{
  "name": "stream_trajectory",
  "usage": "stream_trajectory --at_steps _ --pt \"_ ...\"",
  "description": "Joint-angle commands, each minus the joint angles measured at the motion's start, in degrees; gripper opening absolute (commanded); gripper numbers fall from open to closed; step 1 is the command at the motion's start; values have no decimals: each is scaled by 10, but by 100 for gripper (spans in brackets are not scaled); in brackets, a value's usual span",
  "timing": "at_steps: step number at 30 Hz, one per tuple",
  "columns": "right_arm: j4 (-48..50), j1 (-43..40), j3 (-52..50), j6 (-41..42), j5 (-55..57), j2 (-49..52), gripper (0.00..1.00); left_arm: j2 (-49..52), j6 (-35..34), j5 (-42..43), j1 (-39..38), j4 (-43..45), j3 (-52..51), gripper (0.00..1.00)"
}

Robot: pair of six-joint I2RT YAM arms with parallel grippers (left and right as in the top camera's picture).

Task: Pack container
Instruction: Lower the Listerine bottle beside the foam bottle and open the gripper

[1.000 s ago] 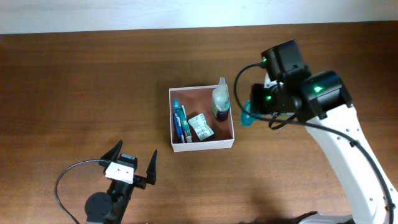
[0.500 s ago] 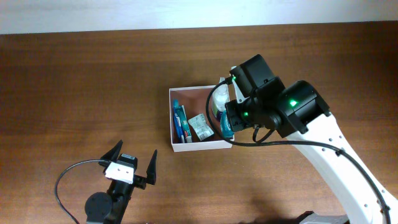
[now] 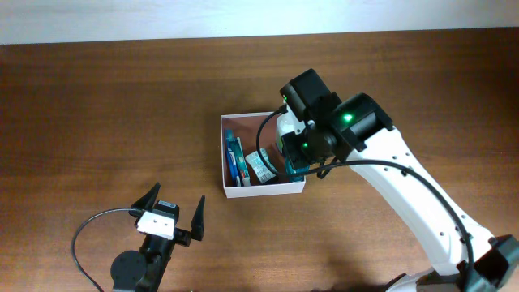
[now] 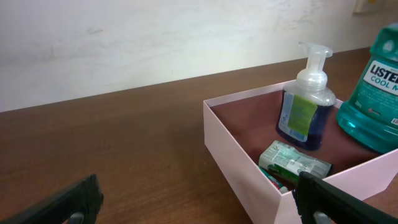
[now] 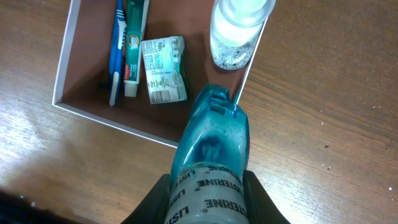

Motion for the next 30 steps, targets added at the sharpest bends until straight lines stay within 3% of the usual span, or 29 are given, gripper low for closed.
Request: stream_trajectory --at_steps 1,30 --pt "2 6 19 -7 3 5 23 -3 11 6 1 2 -5 99" --pt "16 6 18 -6 5 125 23 -3 11 6 1 2 -5 100"
